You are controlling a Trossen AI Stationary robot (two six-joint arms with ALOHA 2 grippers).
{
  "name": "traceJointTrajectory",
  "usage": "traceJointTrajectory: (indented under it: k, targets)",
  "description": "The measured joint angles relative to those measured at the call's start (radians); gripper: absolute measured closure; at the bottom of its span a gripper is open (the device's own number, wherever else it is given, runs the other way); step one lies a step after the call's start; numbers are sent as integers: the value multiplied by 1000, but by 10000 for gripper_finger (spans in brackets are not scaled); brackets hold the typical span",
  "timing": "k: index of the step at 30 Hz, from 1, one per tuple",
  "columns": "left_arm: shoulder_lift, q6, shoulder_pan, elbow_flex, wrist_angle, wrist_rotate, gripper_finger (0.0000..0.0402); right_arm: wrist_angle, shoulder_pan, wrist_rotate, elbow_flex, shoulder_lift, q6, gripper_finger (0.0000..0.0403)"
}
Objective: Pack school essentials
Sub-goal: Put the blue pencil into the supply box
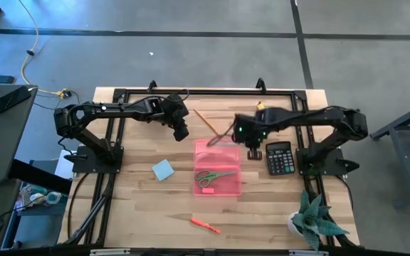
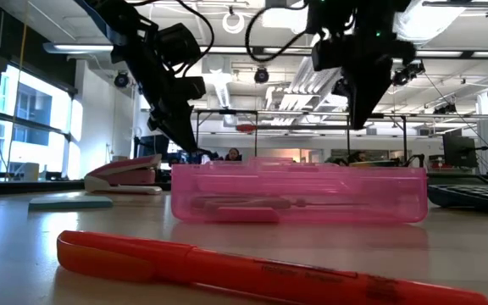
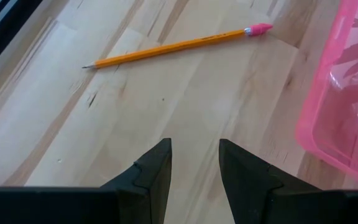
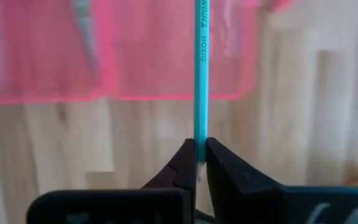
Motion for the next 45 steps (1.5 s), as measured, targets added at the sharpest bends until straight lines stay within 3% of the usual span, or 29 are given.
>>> traceJointTrajectory:
  k: [7,17,26,45]
  targets:
    - [0,-1,0,0,-2,0,280,57,179,0,0,0,-61,391]
    - [0,-27,0,0,-2,0,280,137,337,65,1,47,-53,391]
    - [0,-29,0,0,-2,0,280,171,362,99,1,142,-71,391]
    - [0,-27,0,0,-2,0,280,238,354,57,1,233,-84,391]
